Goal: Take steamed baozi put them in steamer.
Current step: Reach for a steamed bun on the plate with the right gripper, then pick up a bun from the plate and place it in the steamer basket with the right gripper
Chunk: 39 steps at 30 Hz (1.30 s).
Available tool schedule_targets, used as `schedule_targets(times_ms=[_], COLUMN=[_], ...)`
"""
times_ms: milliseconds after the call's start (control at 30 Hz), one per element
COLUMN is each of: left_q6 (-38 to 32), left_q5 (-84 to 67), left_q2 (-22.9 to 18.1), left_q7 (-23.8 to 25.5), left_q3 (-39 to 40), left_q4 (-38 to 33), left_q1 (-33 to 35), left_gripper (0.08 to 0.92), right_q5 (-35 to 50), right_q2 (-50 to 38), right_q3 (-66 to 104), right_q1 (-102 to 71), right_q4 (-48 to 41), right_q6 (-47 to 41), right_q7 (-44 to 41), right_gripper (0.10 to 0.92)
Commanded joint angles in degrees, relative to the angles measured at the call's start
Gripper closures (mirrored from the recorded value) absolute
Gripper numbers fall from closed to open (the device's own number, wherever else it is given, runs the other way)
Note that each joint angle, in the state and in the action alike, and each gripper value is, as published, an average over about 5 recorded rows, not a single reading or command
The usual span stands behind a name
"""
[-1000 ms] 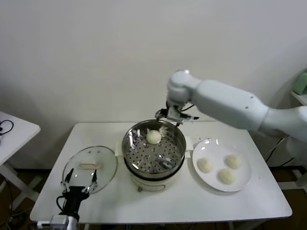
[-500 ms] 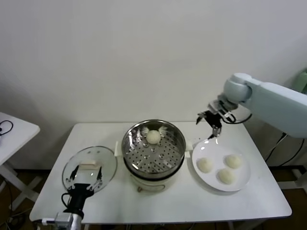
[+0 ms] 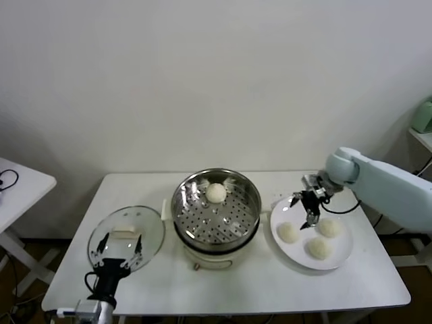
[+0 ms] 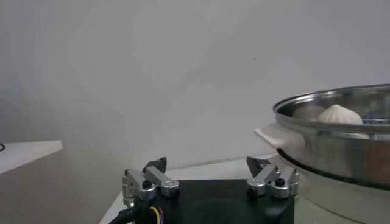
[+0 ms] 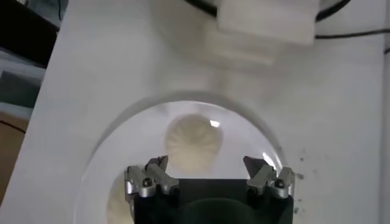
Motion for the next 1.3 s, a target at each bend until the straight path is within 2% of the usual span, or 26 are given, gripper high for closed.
schedule_targets(times_ms=[33,700,967,1300], left_q6=[0.07,-0.16,-0.18,-0.35], left_q5=[0.06,0.12,0.19,0.27], left_q2=[0.0,-0.05,-0.16,-0.33], left_q7=[0.0,-0.08,-0.14,-0.12], left_q3=[0.14,-0.06,-0.01,-0.01], left_q4=[0.01,0.45,0.45,0.55], left_q1=[-0.04,0.09,0.21,0.4], left_gripper=[0.177,0.177,0.177,0.177], right_q5=[-0.94,-1.55,-1.39,0.55], right_q2=[2.36,5.15,5.28,4.31], right_q3=[3.41,4.27,4.92,4.91], right_q1=[-6.94,-7.46,-7.28,-5.74], right_q4=[-4.64,-6.92,-7.4,-6.63], right_q6=[-1.74,-1.52,-1.45,-1.57], right_q7=[0.64,0.83,0.68,0.88], right_gripper=[0.203,0.206,0.314,0.327])
